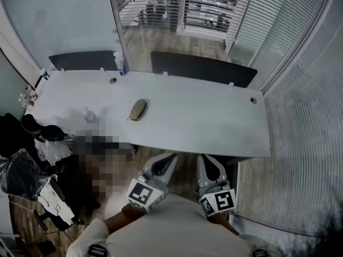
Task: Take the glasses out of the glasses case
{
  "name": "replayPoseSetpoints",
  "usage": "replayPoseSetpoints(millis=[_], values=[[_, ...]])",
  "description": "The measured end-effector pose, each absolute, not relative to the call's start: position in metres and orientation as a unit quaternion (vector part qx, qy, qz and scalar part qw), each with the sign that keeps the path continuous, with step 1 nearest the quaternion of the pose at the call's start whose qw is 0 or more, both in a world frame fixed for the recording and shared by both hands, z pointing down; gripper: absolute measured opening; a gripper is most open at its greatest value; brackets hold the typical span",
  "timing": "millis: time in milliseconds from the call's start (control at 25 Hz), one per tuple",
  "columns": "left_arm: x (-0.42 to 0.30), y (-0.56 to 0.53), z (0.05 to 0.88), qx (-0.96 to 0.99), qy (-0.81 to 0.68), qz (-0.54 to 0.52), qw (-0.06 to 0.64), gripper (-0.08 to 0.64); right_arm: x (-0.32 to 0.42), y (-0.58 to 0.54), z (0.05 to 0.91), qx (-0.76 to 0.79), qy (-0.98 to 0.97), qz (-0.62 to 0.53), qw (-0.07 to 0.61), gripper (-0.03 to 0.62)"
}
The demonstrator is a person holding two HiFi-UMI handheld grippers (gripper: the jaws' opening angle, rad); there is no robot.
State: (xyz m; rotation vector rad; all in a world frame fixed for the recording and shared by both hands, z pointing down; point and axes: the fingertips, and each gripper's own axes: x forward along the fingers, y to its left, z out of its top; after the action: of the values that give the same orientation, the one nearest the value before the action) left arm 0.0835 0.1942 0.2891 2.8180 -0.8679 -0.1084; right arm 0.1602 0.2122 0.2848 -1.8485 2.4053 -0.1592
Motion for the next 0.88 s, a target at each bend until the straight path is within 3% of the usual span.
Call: replayPoseSetpoints(millis=[880], values=[[0.016, -0.008, 0.288, 0.943, -0.313, -0.058, 0.092, 0.002, 0.093, 0.009, 0.273, -0.59, 0.807, -0.029, 0.025, 0.0]])
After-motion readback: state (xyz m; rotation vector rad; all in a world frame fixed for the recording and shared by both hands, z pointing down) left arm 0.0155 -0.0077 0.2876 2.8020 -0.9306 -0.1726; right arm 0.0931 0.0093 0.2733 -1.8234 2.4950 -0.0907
